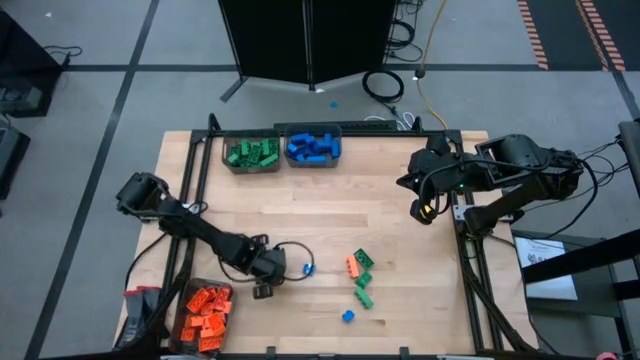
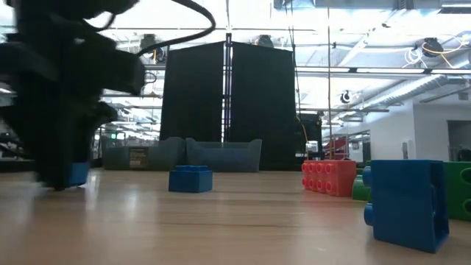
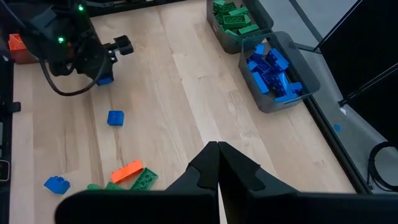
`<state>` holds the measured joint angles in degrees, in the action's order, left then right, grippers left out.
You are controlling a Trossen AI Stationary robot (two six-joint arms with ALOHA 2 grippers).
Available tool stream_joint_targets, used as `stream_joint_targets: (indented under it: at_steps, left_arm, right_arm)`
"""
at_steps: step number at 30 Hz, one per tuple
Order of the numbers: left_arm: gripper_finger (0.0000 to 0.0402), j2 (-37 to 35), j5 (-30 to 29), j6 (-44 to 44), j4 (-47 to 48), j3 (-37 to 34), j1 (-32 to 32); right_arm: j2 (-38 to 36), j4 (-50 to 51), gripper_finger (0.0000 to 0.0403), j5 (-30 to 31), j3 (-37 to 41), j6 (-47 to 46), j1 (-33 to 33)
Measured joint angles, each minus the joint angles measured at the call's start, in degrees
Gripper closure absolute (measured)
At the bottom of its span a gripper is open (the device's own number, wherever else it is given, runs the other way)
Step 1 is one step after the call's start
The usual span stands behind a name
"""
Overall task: Sort blocks
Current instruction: Put the blue gamepiece into the top right black bin
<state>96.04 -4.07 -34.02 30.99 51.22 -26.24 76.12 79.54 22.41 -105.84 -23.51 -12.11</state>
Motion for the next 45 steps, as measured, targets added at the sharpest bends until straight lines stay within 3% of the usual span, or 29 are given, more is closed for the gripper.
stream_joint_targets:
  at_steps: [6,14,19,26,31,36,45]
  left_arm:
    - [0.0283,0.0,-3.7,-0.1,2.2,3.7,6.0]
    - [0.0283,-0.2,-18.2,4.2,2.1,9.2,18.4]
    - [0.0283,-0.2,-23.2,9.4,-7.4,11.7,28.5]
    - [0.0283,-0.2,-23.4,13.8,-30.2,12.0,43.0]
    - [0.0283,-0.2,-22.1,13.5,-39.7,12.0,50.7]
    - [0.0283,1.5,-17.1,13.6,-40.6,12.1,54.6]
    - [0.0283,6.7,-11.5,13.4,-40.4,12.1,55.1]
  right_arm:
    - [0.0,0.0,0.0403,0.0,0.0,0.0,0.0]
    - [0.0,0.0,0.0403,0.0,0.0,-2.2,0.0]
    - [0.0,0.0,0.0403,0.0,0.0,-3.5,0.0]
    - [0.0,0.0,0.0403,0.0,0.0,-4.4,0.0]
    - [0.0,0.0,0.0403,0.0,0.0,-5.9,0.0]
    - [0.0,0.0,0.0403,0.0,0.0,-7.3,0.0]
    - [0.0,0.0,0.0403,0.2,0.0,-7.3,0.0]
